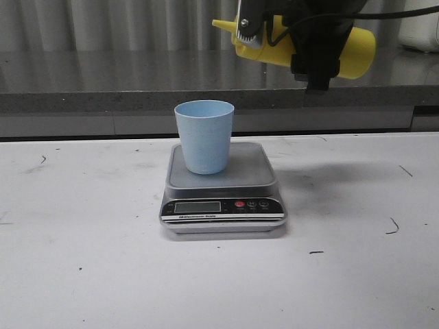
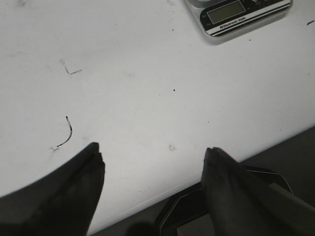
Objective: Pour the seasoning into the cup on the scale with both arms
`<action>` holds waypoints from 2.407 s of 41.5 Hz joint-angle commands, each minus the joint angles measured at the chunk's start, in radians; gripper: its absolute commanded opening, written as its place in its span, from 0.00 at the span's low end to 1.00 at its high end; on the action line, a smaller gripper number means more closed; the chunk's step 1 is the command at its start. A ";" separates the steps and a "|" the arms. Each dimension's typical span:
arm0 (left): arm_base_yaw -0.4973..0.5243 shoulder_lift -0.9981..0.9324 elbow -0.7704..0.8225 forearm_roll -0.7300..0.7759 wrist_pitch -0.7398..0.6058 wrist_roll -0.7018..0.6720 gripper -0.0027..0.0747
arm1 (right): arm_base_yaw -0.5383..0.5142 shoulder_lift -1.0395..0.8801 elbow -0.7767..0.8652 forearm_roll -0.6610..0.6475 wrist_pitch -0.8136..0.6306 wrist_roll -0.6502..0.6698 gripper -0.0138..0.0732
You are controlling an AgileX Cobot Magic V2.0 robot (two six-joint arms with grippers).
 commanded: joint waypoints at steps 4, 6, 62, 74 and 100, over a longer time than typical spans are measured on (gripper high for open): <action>0.004 -0.006 -0.027 0.001 -0.051 -0.003 0.59 | -0.001 -0.042 -0.044 -0.232 -0.002 -0.007 0.55; 0.004 -0.006 -0.027 0.001 -0.051 -0.003 0.59 | -0.001 -0.042 -0.044 -0.278 -0.002 -0.007 0.55; 0.004 -0.006 -0.027 0.001 -0.051 -0.003 0.59 | -0.001 -0.043 -0.044 -0.505 0.008 0.173 0.55; 0.004 -0.006 -0.027 0.001 -0.051 -0.003 0.59 | -0.001 -0.052 -0.044 -0.313 0.088 0.530 0.55; 0.004 -0.006 -0.027 0.001 -0.051 -0.003 0.59 | -0.235 -0.311 0.217 0.147 -0.279 0.746 0.55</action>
